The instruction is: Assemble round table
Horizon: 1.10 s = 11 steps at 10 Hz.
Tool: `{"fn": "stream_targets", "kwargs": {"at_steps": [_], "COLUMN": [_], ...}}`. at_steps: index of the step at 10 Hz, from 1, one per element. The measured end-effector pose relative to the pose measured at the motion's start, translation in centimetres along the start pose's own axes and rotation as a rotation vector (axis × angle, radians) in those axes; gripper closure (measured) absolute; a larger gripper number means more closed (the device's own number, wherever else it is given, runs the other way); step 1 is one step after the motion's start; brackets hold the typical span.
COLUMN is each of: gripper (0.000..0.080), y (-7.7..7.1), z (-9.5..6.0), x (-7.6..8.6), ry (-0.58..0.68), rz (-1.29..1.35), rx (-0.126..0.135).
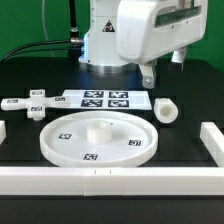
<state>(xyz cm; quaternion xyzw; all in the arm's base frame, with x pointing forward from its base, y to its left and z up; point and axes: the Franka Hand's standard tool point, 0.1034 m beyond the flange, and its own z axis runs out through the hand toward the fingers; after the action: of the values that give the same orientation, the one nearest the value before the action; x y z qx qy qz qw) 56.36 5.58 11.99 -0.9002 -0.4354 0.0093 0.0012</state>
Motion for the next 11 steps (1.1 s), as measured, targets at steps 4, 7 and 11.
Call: {"fn": "stream_targets", "kwargs": {"at_steps": [4,7,11], "gripper": [0.0150,0.0150,0.0150], "y": [0.1,3.0,4.5], "z": [0.2,2.8,6.4], "x": [-0.3,-3.9,-6.7], "ry": [-0.002,-0.006,-0.015], "rz": [0.003,-0.045,-0.072], "rx": [0.002,0.018,0.052]}}
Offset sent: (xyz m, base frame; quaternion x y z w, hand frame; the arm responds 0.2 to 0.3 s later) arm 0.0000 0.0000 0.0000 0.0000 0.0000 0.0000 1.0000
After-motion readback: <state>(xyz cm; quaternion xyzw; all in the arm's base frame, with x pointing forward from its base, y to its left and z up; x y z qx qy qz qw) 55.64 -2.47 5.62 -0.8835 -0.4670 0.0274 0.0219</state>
